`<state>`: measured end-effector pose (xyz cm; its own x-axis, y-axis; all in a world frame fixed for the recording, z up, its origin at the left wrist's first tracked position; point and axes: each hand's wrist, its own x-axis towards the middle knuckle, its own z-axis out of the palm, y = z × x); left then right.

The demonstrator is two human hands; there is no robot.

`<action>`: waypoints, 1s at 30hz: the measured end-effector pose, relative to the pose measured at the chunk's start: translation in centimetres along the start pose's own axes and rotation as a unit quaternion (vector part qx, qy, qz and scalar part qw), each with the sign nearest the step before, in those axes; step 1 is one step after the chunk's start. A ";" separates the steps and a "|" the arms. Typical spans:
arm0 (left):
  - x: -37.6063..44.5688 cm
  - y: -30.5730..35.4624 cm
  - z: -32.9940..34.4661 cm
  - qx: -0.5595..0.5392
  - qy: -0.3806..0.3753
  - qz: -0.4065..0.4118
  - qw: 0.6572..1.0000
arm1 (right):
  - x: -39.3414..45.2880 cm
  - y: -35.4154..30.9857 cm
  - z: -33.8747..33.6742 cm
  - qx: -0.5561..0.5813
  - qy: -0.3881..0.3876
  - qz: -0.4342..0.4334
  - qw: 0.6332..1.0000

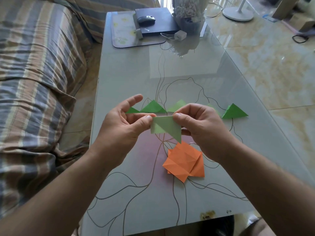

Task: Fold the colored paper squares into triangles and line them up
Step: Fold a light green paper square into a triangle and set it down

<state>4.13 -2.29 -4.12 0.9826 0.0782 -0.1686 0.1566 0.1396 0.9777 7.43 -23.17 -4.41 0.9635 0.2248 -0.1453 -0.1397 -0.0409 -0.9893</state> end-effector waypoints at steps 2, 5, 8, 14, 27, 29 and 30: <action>0.0 -0.1 0.1 0.001 0.002 0.004 1.000 | 0.0 0.0 0.0 -0.004 0.002 0.003 1.000; 0.0 -0.1 0.1 0.014 0.012 0.009 1.000 | 0.1 0.0 -0.1 -0.014 -0.001 -0.002 1.000; 0.0 -0.1 0.0 0.039 0.036 0.016 0.998 | 0.2 0.0 -0.1 -0.052 -0.014 -0.016 0.998; -0.1 -0.2 0.4 0.060 0.051 0.020 0.997 | 0.6 0.4 -0.1 -0.032 0.000 -0.018 0.999; 0.8 -1.1 0.5 0.058 0.071 0.004 0.996 | 1.4 0.7 -1.0 -0.091 -0.025 0.015 0.995; 1.0 -1.2 0.4 0.048 0.066 0.001 0.997 | 1.4 0.8 -1.0 -0.092 -0.023 0.016 0.995; 1.1 -1.2 0.3 0.046 0.065 0.001 0.997 | 1.4 0.9 -1.0 -0.090 -0.023 0.017 0.996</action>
<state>5.05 -2.67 -5.47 0.9624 0.2074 -0.1757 0.1691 0.0493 0.9844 8.91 -23.84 -5.48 0.9468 0.2646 -0.1835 -0.1253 -0.2221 -0.9669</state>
